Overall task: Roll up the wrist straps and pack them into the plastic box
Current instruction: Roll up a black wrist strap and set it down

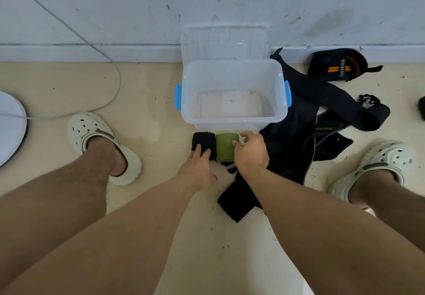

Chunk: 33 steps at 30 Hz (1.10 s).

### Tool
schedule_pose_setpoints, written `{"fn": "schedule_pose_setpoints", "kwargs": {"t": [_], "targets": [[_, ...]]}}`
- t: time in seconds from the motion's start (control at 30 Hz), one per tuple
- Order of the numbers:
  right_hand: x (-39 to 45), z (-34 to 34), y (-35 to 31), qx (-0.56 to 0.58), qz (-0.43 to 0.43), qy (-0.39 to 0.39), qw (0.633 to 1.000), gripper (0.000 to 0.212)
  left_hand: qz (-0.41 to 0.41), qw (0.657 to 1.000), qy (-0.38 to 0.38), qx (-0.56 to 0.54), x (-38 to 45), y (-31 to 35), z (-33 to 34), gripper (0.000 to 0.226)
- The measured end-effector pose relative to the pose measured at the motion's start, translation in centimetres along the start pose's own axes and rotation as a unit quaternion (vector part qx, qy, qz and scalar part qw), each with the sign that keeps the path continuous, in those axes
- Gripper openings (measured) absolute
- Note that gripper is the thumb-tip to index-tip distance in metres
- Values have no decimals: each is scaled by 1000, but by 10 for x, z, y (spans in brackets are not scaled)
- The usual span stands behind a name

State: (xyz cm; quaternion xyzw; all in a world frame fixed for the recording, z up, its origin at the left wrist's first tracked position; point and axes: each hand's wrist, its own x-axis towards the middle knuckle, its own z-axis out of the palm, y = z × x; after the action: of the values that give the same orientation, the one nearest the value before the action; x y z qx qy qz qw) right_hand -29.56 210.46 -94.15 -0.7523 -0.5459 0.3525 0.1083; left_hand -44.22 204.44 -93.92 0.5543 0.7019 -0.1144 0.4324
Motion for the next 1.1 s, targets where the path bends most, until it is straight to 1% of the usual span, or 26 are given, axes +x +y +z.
{"fn": "schedule_pose_setpoints", "kwargs": {"t": [0.07,0.13,0.2,0.27,0.33,0.4,0.47,0.5,0.57,0.63,0.67,0.7,0.77,0.87,0.97,1.0,1.03,1.1], "targets": [[-3,-8,7,-71,-51,33,996,36,5,1000,6,0,-1,6,0,97],[-6,-17,17,-141,-71,55,986,48,18,1000,8,0,-3,15,-1,95],[-11,-25,29,-187,-49,49,980,65,33,999,16,-3,-6,23,-2,91],[-16,-30,43,-220,-9,9,975,74,40,999,27,-17,-10,28,-3,85],[-20,-36,55,-244,14,-25,969,63,40,998,35,-32,-14,30,-6,80],[-21,-48,62,-257,17,-34,966,49,34,998,34,-40,-18,31,-9,77],[-23,-68,61,-249,6,-38,968,36,31,998,23,-54,-24,34,-14,71],[-25,-80,60,-237,-6,-33,971,28,34,997,21,-60,-28,36,-17,62],[-29,-107,56,-205,-36,-21,978,9,41,996,25,-79,-38,44,-24,39],[-29,-136,50,-160,-49,-4,986,2,58,993,33,-94,-52,57,-33,39],[-30,-152,45,-132,-51,5,990,4,65,992,37,-102,-61,66,-40,41],[-30,-169,40,-104,-58,9,993,12,74,990,40,-110,-72,76,-48,42],[-35,-204,26,-58,-93,12,994,24,94,985,36,-138,-96,96,-64,45],[-53,-260,-3,-26,-172,10,985,26,112,975,37,-190,-136,122,-92,47],[-82,-313,-38,-25,-248,-6,968,22,125,963,48,-234,-181,143,-128,38],[-93,-327,-49,-27,-268,-21,963,24,130,957,42,-255,-194,148,-140,37],[-101,-340,-59,-22,-284,-41,958,27,133,949,32,-283,-207,153,-152,41],[-117,-357,-76,4,-310,-80,947,40,134,927,-1,-349,-225,159,-173,58]]}}
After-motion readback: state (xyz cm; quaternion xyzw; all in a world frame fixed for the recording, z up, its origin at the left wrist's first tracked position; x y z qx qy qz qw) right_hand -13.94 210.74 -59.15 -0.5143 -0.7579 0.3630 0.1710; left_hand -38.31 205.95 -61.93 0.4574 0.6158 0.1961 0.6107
